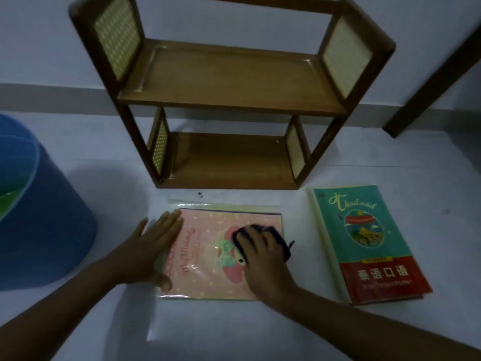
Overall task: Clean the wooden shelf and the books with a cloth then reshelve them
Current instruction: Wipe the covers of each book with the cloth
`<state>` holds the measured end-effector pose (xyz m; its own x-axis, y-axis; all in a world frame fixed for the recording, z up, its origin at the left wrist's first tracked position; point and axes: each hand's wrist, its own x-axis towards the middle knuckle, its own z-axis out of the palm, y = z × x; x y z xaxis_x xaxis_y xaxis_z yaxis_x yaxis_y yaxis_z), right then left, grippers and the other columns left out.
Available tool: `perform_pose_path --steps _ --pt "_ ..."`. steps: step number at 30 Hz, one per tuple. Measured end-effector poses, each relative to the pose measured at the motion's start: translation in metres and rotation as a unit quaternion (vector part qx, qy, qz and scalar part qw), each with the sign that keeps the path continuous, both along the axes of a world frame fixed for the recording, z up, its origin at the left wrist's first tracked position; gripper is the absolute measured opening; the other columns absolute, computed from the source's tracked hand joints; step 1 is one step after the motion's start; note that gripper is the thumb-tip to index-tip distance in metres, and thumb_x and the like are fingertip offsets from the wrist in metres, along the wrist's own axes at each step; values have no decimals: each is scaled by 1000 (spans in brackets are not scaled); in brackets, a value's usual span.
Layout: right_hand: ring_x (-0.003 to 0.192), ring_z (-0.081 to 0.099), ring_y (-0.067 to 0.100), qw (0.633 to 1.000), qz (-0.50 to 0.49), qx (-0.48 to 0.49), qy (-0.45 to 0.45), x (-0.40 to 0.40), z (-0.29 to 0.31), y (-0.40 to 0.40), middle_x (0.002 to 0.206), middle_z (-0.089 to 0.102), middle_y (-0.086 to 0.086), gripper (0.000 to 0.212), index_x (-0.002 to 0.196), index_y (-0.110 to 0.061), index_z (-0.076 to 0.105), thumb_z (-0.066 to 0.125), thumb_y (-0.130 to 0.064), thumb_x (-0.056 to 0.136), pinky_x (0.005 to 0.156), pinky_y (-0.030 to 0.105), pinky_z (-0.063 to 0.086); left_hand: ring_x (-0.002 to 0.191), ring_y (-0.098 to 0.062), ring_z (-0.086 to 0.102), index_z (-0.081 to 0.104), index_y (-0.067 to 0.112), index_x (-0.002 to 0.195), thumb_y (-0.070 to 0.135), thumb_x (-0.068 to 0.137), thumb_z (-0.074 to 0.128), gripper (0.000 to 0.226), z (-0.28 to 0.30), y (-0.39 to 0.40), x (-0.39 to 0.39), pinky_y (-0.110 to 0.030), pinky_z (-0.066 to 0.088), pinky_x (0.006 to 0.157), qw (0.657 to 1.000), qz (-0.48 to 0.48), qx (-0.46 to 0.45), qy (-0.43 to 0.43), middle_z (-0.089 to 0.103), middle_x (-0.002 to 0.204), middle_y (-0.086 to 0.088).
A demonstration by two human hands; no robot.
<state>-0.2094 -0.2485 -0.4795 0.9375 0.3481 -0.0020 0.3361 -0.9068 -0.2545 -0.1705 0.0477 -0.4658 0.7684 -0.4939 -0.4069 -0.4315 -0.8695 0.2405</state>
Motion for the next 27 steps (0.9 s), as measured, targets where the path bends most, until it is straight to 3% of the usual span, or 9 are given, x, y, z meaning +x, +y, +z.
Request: perform_pose_path --steps 3,5,10,14,16,18,20,24,27 --pt "119 47 32 967 254 26 25 -27 -6 38 143 44 3 52 135 -24 41 41 -20 83 98 45 39 142 -21 -29 -31 21 142 85 60 54 134 -3 6 2 -44 -17 113 1000 -15 24 -4 -38 150 -1" --pt "116 48 24 942 336 17 -5 0 5 49 138 50 -1 46 130 -29 49 45 -19 85 100 39 38 141 -21 -28 -32 21 141 84 62 54 133 -4 10 3 -45 -15 114 999 -9 28 15 -38 149 -1" --pt "124 40 32 998 -21 20 50 91 9 42 145 42 3 58 138 -25 42 53 -11 84 102 44 35 143 -19 -23 -32 23 141 83 58 58 137 -9 17 -5 -47 -16 114 1000 11 1 20 -32 151 3" --pt "122 43 41 993 115 -14 -14 41 2 88 145 40 10 63 140 -20 37 53 -9 80 96 50 40 145 -19 -17 -36 22 141 85 56 57 141 -7 24 -2 -45 -18 114 999 22 -23 4 -26 154 3" --pt "125 40 41 964 265 4 20 -8 -3 114 148 34 10 62 141 -20 31 50 -8 83 99 52 36 146 -19 -16 -37 20 140 77 64 60 136 -7 26 1 -45 -16 115 999 21 -32 -10 -25 156 0" --pt "121 42 37 945 321 24 54 -16 0 119 145 39 6 52 138 -23 37 49 -12 89 100 50 36 146 -19 -15 -38 20 140 67 73 62 129 -8 25 0 -45 -15 115 999 20 -35 -18 -22 157 -2" --pt "120 45 29 955 295 31 5 13 3 107 141 44 -2 41 135 -31 43 42 -23 94 99 46 38 144 -18 -19 -36 19 141 73 68 62 134 -7 21 -1 -45 -16 115 1000 14 -17 -7 -25 155 -1" --pt "121 42 31 998 7 50 41 82 7 47 142 43 -1 59 138 -31 40 54 -12 84 100 45 39 140 -19 -24 -33 18 141 76 62 64 138 -8 14 -2 -46 -21 110 999 -9 46 -3 -34 149 -2" --pt "109 52 34 998 24 45 -25 51 6 30 132 53 6 52 131 -23 51 54 -14 80 97 41 35 142 -21 -24 -33 17 141 79 59 63 140 -6 20 -3 -46 -22 108 997 -8 79 -6 -33 152 -4"
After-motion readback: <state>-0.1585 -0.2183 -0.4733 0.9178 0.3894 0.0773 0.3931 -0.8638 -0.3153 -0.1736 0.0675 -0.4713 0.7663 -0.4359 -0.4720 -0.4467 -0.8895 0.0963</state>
